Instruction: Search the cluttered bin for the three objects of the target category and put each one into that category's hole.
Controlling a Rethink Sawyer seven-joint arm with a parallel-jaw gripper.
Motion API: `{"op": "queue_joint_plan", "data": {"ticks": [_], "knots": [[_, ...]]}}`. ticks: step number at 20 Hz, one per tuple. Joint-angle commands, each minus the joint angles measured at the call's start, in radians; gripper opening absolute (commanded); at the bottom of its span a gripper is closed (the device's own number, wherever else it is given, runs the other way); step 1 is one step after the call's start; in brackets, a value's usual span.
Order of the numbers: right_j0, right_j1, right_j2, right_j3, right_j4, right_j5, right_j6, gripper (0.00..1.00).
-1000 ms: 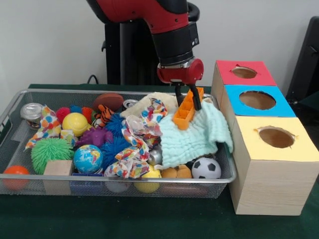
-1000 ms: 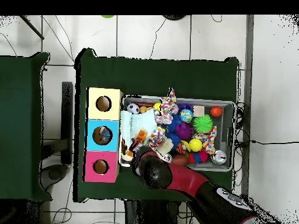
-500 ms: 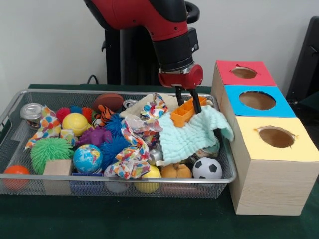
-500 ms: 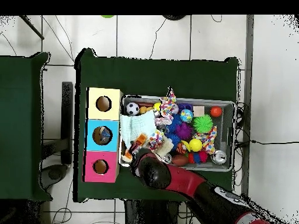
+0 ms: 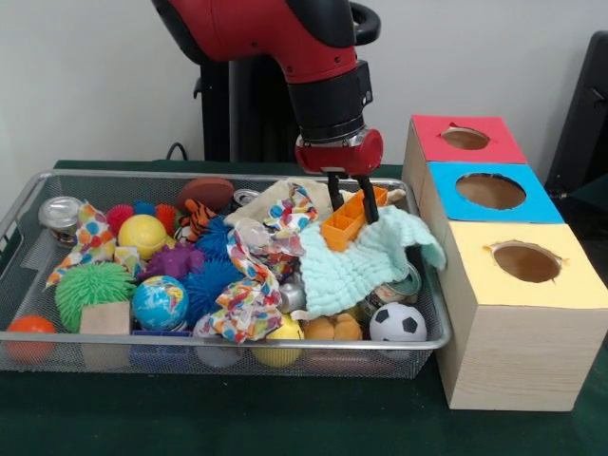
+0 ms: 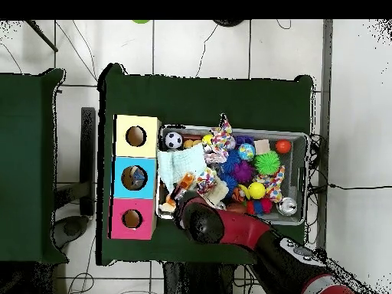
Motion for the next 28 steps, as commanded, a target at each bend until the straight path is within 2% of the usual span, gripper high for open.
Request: {"op": "queue_joint_plan", "data": {"ticks": [1,6,10,19,28], "knots": [[0.014,0.099,-0.242,-0.342,-0.075,0.172,-0.122,0.0],[0.031,0.083,-0.298,-0.426,-0.179,0.272,-0.128,0.0],[0.072,0.103,-0.354,-0.474,-0.239,0.273,-0.055,0.0],[0.059,0.108,-0.356,-0.54,-0.35,0.283,-0.071,0.0],[0.037,0.082,-0.331,-0.594,-0.442,0.357,-0.128,0.0]]}}
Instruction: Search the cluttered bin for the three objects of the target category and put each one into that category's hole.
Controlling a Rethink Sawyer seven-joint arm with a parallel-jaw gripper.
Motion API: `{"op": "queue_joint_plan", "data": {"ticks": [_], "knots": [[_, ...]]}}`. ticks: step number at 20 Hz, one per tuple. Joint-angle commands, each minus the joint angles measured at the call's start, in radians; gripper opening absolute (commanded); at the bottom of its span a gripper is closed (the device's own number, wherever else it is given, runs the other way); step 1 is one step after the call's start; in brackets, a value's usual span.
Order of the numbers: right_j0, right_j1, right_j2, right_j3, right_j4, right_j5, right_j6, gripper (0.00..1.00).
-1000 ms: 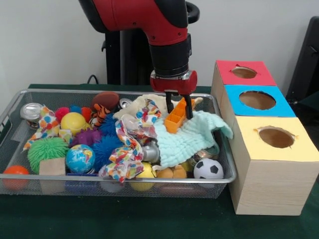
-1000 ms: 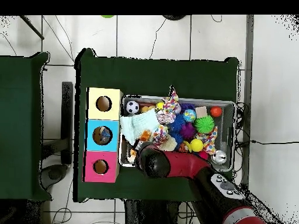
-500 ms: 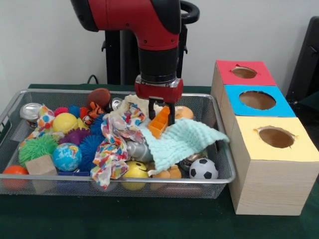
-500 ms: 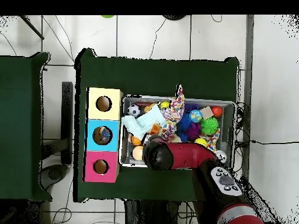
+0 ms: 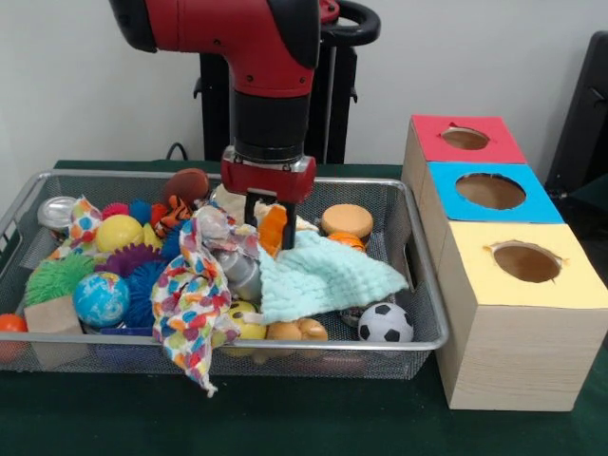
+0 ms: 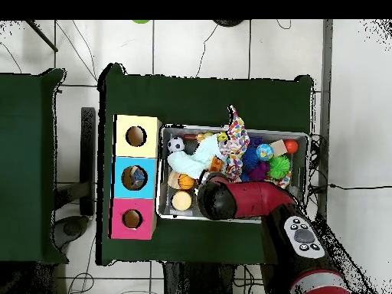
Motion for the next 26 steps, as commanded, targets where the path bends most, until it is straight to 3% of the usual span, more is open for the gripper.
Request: {"op": "queue_joint_plan", "data": {"ticks": [1,11,26], "knots": [[-0.101,0.11,-0.142,-0.269,-0.154,0.088,-0.128,0.0],[-0.098,0.112,-0.144,-0.298,-0.229,0.114,-0.089,0.0],[-0.119,0.136,-0.108,-0.332,-0.227,0.167,-0.111,0.0]]}}
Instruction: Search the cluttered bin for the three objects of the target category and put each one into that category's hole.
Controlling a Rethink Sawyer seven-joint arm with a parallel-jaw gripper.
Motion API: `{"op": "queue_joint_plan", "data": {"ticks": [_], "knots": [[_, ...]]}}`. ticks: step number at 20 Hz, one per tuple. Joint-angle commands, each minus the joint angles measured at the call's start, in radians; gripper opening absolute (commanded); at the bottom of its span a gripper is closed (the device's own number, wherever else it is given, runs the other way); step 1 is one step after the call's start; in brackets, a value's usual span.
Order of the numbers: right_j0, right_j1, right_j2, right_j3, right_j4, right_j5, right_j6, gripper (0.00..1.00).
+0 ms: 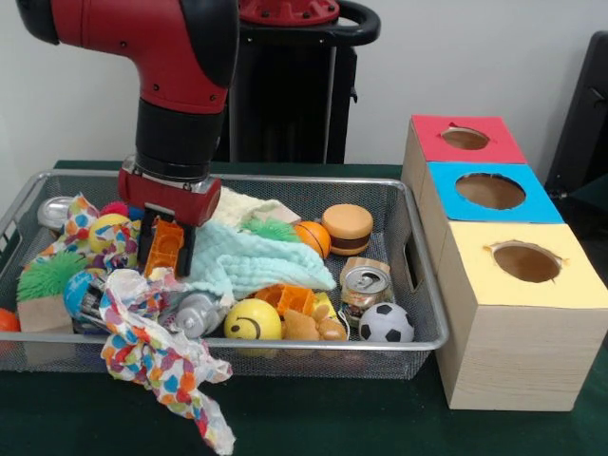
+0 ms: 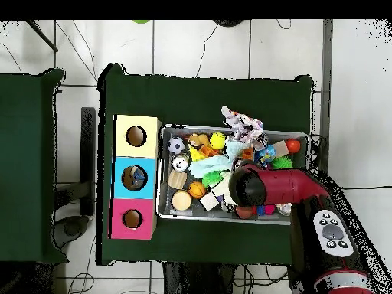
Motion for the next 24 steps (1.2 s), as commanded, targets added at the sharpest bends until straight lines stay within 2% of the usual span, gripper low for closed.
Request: {"op": "queue_joint_plan", "data": {"ticks": [1,11,17,18,24], "knots": [[-0.064,0.098,-0.061,-0.145,-0.106,0.088,-0.11,0.0],[-0.054,0.101,-0.066,-0.141,-0.103,0.103,-0.1,0.0],[-0.066,0.096,-0.047,-0.139,-0.096,0.137,-0.138,0.0],[-0.065,0.096,-0.046,-0.141,-0.098,0.137,-0.139,1.0],[-0.069,0.101,-0.031,-0.152,-0.064,0.217,-0.163,1.0]]}}
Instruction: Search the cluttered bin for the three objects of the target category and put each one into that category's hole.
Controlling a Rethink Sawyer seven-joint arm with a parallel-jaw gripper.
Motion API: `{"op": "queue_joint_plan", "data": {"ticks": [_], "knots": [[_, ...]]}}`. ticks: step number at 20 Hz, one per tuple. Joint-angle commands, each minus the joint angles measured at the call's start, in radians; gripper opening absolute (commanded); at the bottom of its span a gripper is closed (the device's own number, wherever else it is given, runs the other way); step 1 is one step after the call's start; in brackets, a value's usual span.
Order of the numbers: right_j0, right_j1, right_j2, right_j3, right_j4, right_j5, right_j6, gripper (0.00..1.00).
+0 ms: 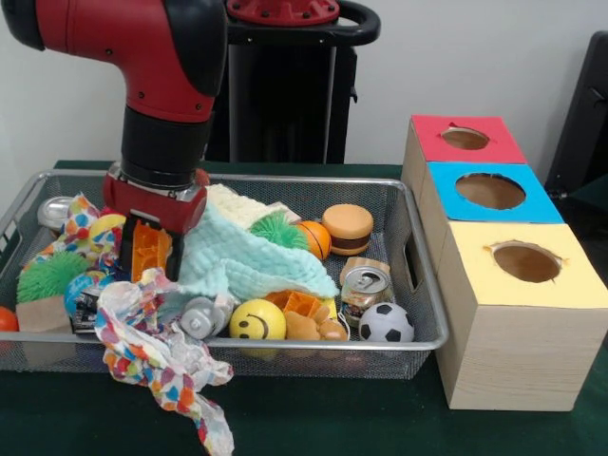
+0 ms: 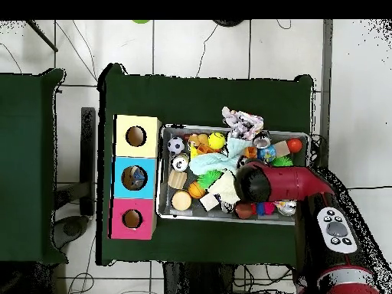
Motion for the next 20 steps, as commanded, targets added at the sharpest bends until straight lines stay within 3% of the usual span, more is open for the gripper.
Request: {"op": "queue_joint_plan", "data": {"ticks": [1,7,15,20], "knots": [[-0.057,0.077,-0.024,-0.11,-0.053,0.204,-0.165,1.0],[-0.05,0.089,-0.02,-0.124,-0.02,0.259,-0.126,1.0],[-0.061,0.082,0.011,-0.13,0.007,0.357,-0.168,1.0],[-0.092,0.044,0.061,-0.087,0.031,0.409,-0.238,1.0]]}}
